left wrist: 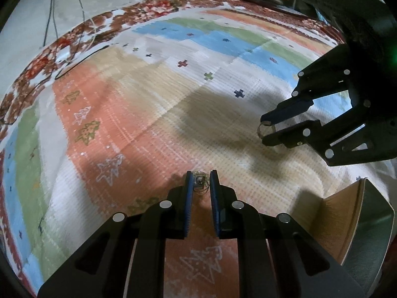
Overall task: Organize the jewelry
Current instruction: 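Carry the gold earring with the left tool while the right tool carries the metal ring to the tin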
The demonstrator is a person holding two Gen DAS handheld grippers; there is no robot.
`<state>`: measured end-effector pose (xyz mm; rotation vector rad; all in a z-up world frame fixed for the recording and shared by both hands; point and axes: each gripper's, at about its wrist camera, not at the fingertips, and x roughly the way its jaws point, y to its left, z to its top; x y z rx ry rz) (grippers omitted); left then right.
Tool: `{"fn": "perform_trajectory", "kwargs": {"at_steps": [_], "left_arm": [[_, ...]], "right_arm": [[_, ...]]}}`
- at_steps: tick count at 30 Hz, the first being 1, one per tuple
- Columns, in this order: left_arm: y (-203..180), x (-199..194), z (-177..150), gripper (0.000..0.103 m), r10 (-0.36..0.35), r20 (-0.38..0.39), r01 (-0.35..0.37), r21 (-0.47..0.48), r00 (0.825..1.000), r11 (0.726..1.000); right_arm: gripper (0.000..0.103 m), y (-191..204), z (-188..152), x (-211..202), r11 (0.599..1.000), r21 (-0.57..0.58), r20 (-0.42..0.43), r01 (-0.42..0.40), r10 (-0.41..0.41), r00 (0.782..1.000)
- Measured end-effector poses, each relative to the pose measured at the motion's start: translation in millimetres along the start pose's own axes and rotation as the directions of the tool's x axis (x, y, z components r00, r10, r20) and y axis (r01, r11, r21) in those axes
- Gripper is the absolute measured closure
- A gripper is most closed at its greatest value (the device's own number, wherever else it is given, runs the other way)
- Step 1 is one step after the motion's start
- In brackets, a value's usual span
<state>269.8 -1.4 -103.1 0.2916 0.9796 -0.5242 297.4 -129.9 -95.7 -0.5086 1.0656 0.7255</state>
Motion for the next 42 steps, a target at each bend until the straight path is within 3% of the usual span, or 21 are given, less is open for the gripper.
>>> {"fn": "perform_trajectory", "kwargs": {"at_steps": [19, 42], "left_arm": [[-3.9, -44.6, -14.9, 0.09, 0.078, 0.035, -0.074, -0.115, 0.996, 0.991], [-26.9, -101.9, -22.5, 0.09, 0.102, 0.139, -0.068, -0.228, 0.985, 0.971]], "right_arm": [[0.083, 3.9, -6.7, -31.3, 0.98, 0.194, 0.023, 0.053, -0.058, 0.998], [0.083, 25.4, -22.0, -77.3, 0.965, 0.264, 0.121, -0.011, -0.022, 0.992]]}}
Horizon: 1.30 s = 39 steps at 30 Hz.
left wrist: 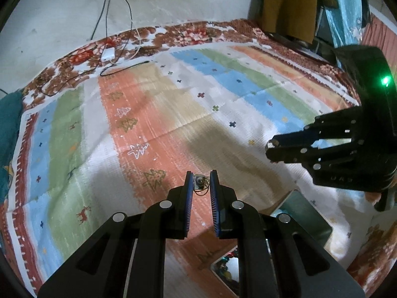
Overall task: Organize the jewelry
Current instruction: 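Carry the gold earring with the left tool while the right tool carries the metal ring to the tin, then open the left tool over the tin while the right tool releases the metal ring into it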
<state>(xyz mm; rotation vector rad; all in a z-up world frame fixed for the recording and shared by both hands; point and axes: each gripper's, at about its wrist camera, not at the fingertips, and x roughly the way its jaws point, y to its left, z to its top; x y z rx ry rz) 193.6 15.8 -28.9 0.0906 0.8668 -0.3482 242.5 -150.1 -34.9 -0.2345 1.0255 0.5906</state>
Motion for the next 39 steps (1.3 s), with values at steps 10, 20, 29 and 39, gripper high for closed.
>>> {"fn": "perform_trajectory", "kwargs": {"at_steps": [10, 20, 29, 39], "left_arm": [[-8.6, -27.1, -8.4, 0.09, 0.017, 0.035, -0.015, -0.063, 0.999, 0.998], [-24.2, -52.6, -21.5, 0.09, 0.03, 0.072, -0.022, -0.107, 0.997, 0.994], [-39.1, -70.1, -36.4, 0.09, 0.036, 0.099, -0.023, -0.132, 0.994, 0.991], [-53.8, -75.1, -48.7, 0.091, 0.035, 0.099, -0.021, -0.142, 0.994, 0.99]], "right_arm": [[0.083, 10.5, -9.9, -19.8, 1.0, -0.004, 0.036, -0.02, 0.02, 0.999], [0.083, 22.5, -25.1, -39.6, 0.998, -0.003, 0.071, -0.056, 0.056, 0.996], [0.083, 30.3, -41.8, -55.8, 0.996, -0.011, 0.094, -0.088, 0.089, 0.992], [0.083, 42.9, -59.7, -66.9, 0.991, -0.038, 0.102, -0.126, 0.129, 0.986]]}}
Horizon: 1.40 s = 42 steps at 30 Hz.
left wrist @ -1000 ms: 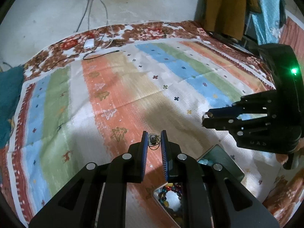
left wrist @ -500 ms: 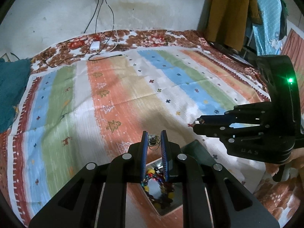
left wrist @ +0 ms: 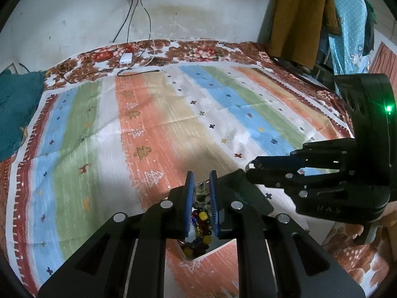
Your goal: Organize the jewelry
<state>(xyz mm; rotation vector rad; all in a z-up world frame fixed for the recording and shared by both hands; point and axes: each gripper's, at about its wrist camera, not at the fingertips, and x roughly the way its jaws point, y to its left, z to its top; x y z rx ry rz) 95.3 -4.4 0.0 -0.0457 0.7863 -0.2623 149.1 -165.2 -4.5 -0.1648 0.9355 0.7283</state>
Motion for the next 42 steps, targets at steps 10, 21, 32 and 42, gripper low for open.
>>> {"fn": "perform_trajectory", "kwargs": {"at_steps": [10, 21, 32, 42], "left_arm": [[-0.9, -7.1, -1.6, 0.071, 0.002, 0.021, -0.002, -0.013, 1.0, 1.0], [3.5, -18.3, -4.6, 0.046, 0.025, 0.033, -0.023, -0.044, 0.999, 0.999], [-2.6, -32.7, -22.8, 0.016, 0.049, 0.04, -0.047, -0.053, 0.998, 0.998], [-9.1, -38.2, -40.2, 0.006, 0.124, 0.033, -0.122, -0.04, 0.992, 0.992]], "right_arm": [[0.067, 9.3, -3.9, 2.1, 0.999, -0.053, -0.012, 0.01, -0.01, 1.0], [0.04, 6.2, -16.4, -12.6, 0.997, -0.049, 0.018, 0.053, -0.052, 0.998], [0.021, 2.9, -32.7, -34.1, 1.0, -0.015, 0.051, 0.019, -0.018, 0.999], [0.005, 7.9, -49.5, -55.2, 0.999, -0.032, 0.118, 0.035, -0.031, 0.993]]}}
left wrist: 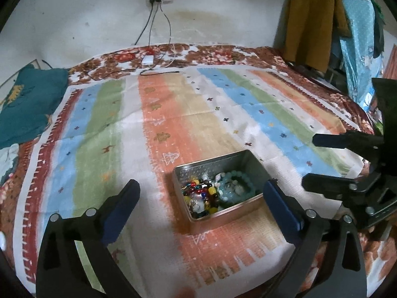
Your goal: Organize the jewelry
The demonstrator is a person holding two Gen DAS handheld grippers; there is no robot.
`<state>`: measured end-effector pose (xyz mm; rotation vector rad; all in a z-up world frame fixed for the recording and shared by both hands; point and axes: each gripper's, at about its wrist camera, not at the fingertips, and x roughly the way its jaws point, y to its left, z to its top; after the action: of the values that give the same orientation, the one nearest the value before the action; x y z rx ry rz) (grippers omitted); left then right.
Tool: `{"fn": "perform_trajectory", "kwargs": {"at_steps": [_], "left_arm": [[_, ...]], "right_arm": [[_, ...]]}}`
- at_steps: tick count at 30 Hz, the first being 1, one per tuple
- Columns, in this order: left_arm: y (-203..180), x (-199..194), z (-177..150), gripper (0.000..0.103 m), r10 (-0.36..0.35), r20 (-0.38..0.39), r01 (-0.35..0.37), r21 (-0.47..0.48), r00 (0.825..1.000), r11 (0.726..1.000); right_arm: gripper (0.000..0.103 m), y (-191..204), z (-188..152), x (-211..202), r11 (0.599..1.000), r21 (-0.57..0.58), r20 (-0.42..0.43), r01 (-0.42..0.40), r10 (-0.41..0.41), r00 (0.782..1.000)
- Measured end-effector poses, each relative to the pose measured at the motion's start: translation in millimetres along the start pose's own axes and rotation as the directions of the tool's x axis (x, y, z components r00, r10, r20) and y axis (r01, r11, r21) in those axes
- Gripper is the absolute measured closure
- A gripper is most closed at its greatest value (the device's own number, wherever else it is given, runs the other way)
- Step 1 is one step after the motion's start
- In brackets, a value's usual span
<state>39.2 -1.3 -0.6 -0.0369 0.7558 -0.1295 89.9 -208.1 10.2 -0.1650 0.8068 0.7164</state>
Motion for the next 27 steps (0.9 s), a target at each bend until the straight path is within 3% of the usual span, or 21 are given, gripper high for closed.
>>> {"fn": "perform_trajectory", "kwargs": {"at_steps": [8, 27], "left_arm": [[-3.4, -5.8, -13.0, 0.006, 0.051, 0.019, -0.051, 0.012, 0.999, 0.999], [-12.1, -18.3, -30.4, 0.006, 0.048, 0.037, -0.048, 0.003, 0.998, 0.999]], "right_arm": [[0.005, 14.1, -11.1, -14.0, 0.999, -0.04, 0.046, 0.003, -0.001, 0.999], [0.005, 19.1, -21.4, -23.0, 0.999, -0.03, 0.08, 0.012, -0.009, 0.997]]}}
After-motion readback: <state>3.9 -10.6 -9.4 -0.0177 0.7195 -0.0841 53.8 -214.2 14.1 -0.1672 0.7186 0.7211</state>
